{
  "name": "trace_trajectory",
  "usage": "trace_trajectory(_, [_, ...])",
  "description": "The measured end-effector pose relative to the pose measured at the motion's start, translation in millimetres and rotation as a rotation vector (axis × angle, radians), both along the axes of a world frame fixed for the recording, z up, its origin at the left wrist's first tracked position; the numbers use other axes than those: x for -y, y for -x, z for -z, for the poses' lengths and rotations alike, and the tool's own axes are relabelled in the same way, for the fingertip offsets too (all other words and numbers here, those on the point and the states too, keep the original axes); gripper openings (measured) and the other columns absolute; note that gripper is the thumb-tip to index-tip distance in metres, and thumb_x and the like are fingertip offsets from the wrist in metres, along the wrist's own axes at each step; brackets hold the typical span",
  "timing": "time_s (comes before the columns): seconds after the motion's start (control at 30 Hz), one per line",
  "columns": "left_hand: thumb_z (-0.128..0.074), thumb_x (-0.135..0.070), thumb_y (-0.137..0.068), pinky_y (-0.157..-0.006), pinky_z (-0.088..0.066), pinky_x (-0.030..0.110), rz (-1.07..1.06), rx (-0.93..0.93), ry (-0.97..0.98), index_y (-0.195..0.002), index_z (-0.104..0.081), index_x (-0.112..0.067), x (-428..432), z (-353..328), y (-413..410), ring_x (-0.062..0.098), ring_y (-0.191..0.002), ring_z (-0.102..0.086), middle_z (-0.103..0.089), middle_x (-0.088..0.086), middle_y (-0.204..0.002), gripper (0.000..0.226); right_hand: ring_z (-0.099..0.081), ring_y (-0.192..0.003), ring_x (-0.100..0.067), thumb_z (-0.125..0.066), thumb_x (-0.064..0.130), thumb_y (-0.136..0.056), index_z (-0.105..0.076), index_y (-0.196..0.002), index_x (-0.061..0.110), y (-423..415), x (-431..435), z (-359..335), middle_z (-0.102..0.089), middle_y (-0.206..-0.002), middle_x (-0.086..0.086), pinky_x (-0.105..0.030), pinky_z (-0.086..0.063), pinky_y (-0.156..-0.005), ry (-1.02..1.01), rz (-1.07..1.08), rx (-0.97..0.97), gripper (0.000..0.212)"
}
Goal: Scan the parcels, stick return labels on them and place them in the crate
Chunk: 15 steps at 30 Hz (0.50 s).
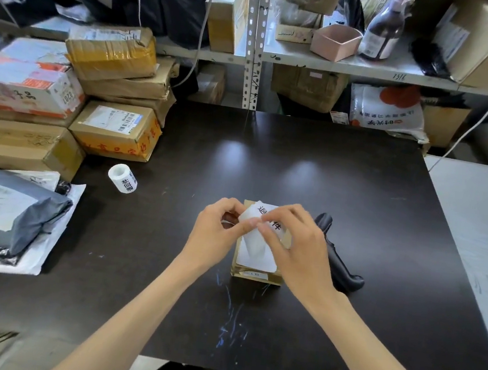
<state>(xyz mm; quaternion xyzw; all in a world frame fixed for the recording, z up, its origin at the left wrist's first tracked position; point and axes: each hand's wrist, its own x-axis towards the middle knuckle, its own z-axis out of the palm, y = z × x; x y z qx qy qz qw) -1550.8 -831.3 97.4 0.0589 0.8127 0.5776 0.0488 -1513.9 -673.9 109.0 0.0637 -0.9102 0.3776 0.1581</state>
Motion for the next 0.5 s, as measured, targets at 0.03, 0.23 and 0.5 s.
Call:
trace_trajectory(0.03, [-0.073, -0.025, -0.085, -0.069, -0.050, 0.023, -0.007, -0.005, -0.013, -0.085, -0.068, -0.010, 0, -1, -1, 0.017, -0.077, -0.063, -0.067, 0.004, -0.084, 0.016, -0.059, -0.089, -0.010, -0.068, 0.030, -0.089, -0.068, -0.100, 0.016, -2, 1, -1, -0.063, -0.099, 0.005, -0.021, -0.049, -0.076, -0.001, -0.043, 0.037, 0.017])
trace_trajectory(0.23, [-0.079, -0.026, -0.076, -0.071, -0.050, 0.023, -0.006, 0.019, -0.035, -0.083, -0.070, -0.014, 3, -4, -2, 0.012, -0.078, -0.061, -0.066, 0.002, -0.086, 0.016, -0.066, -0.079, -0.007, -0.072, 0.026, -0.085, -0.074, -0.098, 0.011, -1, 2, -3, -0.073, -0.091, 0.003, -0.027, -0.056, -0.074, 0.132, -0.022, 0.111, 0.020])
trace_trajectory(0.5, [-0.082, -0.017, -0.074, -0.069, -0.053, 0.032, 0.053, 0.048, 0.000, -0.081, -0.068, -0.019, 11, -11, -3, 0.024, -0.081, -0.065, -0.067, 0.007, -0.088, 0.016, -0.067, -0.077, -0.007, -0.067, 0.020, -0.091, -0.074, -0.096, 0.011, 1, -4, -7, -0.074, -0.090, 0.002, -0.019, -0.054, -0.068, 0.099, -0.080, 0.100, 0.013])
